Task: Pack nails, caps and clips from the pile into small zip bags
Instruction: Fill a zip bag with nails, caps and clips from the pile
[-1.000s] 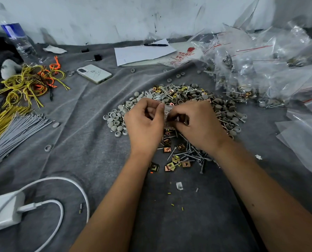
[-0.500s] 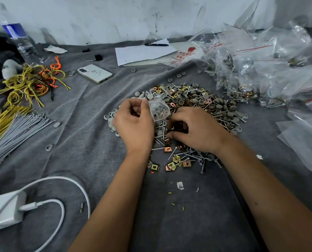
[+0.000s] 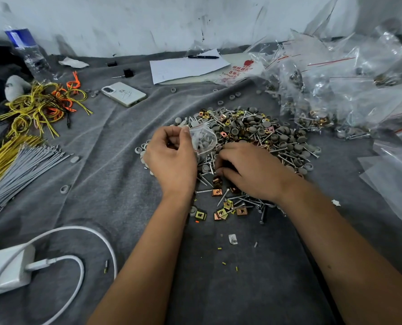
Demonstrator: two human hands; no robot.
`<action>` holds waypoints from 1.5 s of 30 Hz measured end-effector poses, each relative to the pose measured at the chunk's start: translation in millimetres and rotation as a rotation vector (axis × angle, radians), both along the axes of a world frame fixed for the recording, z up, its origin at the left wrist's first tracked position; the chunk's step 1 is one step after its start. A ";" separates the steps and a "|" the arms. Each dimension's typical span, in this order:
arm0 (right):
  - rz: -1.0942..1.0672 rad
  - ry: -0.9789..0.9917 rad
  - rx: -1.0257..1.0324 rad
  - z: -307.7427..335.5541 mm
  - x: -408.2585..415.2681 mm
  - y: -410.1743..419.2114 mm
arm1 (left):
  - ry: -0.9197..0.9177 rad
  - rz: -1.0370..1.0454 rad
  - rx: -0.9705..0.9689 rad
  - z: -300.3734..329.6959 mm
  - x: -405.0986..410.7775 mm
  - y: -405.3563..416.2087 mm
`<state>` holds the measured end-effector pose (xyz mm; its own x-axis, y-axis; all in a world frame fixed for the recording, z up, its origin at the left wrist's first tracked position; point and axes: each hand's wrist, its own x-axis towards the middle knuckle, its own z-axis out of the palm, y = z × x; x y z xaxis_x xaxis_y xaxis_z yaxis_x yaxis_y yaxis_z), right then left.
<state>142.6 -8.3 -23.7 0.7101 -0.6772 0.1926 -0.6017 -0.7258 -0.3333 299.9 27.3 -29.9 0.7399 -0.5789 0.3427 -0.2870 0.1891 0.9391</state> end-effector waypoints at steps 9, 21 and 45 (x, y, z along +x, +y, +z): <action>0.025 0.036 0.044 1.5 -0.8 2.5 | -0.011 -0.006 0.013 0.0 -1.2 -0.2; 0.007 0.012 0.104 4.2 -4.5 -0.9 | -0.006 -0.021 0.013 -2.0 -1.1 -1.0; -0.100 -0.470 -0.087 7.0 -4.7 -1.5 | -0.242 -0.209 -0.022 -5.7 -10.9 -0.4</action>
<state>137.9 -9.7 -16.8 0.4651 -0.7047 0.5358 -0.4683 -0.7095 -0.5266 289.0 26.9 -35.6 0.5011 -0.7004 0.5082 -0.4542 0.2869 0.8434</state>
